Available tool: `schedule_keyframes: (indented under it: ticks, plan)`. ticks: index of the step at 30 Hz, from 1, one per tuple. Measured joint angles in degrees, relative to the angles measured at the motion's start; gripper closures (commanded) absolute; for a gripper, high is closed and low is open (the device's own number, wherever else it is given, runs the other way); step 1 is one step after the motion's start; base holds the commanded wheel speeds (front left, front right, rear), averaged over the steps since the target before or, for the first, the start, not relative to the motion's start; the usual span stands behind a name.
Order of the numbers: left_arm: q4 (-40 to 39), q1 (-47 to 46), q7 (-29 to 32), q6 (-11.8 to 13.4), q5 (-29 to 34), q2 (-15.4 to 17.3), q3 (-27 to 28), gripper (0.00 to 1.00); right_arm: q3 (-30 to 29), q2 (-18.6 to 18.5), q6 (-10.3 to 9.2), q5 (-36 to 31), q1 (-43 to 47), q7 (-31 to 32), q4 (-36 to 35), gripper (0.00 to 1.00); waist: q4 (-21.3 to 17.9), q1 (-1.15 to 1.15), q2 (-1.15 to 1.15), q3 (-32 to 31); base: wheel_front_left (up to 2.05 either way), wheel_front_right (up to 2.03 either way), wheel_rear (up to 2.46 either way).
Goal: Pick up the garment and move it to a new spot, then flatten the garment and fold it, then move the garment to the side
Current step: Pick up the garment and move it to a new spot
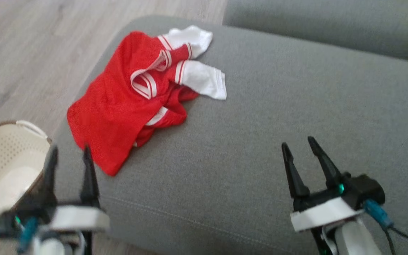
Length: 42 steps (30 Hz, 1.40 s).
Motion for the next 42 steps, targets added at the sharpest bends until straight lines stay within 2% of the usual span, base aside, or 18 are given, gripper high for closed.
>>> schedule_keyframes:
  ticks: [4,7,10,13,17,23,24,30,32,38,42]
  plan:
    - [-2.36,-9.33,-0.14,-3.52,-0.14,0.48,3.03,0.0,-0.54,-0.04,0.0,-2.67,-4.1,0.0,-0.09,0.0,-0.54,0.0,0.0,4.08,0.0,0.0,0.0]
    - [-0.98,-17.33,-0.41,-6.75,-0.19,1.35,4.26,0.0,-1.43,-0.07,0.0,-4.88,-7.0,0.0,-0.19,0.0,-0.99,0.0,0.0,7.56,0.0,0.0,0.0]
    - [6.67,-23.72,-0.41,-9.21,-0.15,3.8,3.48,0.0,-2.53,-0.14,0.0,-7.26,-8.7,-0.01,-0.33,0.0,-1.45,0.01,0.0,11.06,0.0,0.0,0.0]
    - [14.93,-29.96,-0.41,-10.27,-0.85,6.05,1.58,0.0,-3.45,-0.49,0.0,-8.5,-9.78,-0.01,-0.52,0.0,-1.86,0.01,0.0,14.38,0.0,0.0,0.0]
    - [26.99,-41.19,1.27,-10.95,-4.28,7.97,-3.68,0.0,-4.02,-2.48,0.0,-9.61,-10.74,-0.01,-1.41,0.0,-2.07,0.01,0.0,18.32,0.0,0.0,0.0]
    - [37.51,-54.31,7.75,-11.18,-17.04,10.54,-15.64,0.0,-5.48,-4.41,0.0,-9.65,-11.25,-0.01,-2.43,0.0,-1.32,0.02,0.0,22.55,0.0,0.0,0.0]
    - [37.51,-54.31,7.75,-11.18,-17.04,10.54,-15.64,0.0,-5.48,-4.41,0.0,-9.65,-11.25,-0.01,-2.43,0.0,-1.32,0.02,0.0,22.55,0.0,0.0,0.0]
    - [44.8,-59.96,13.97,-11.18,-28.31,14.36,-25.99,0.0,-5.54,-5.61,0.01,-9.07,-14.72,-0.01,-4.54,0.0,-1.33,0.01,0.0,25.45,0.0,0.0,0.0]
    - [45.73,-60.37,14.67,-11.18,-29.51,14.45,-27.39,0.0,-5.47,-5.69,0.01,-8.95,-15.0,-0.01,-4.63,0.0,-1.43,0.01,0.0,25.71,0.0,0.0,0.0]
    - [48.77,-61.62,19.29,-11.18,-38.11,14.55,-33.87,0.0,-4.66,-5.88,0.0,-7.68,-15.26,-0.02,-5.17,0.0,-2.37,0.01,0.0,26.95,0.0,0.0,0.0]
    - [50.2,-62.5,19.73,-11.18,-41.97,15.77,-36.5,0.0,-4.38,-5.88,0.01,-7.66,-15.82,-0.02,-5.41,0.0,-3.17,0.0,0.0,27.46,0.0,0.0,0.0]
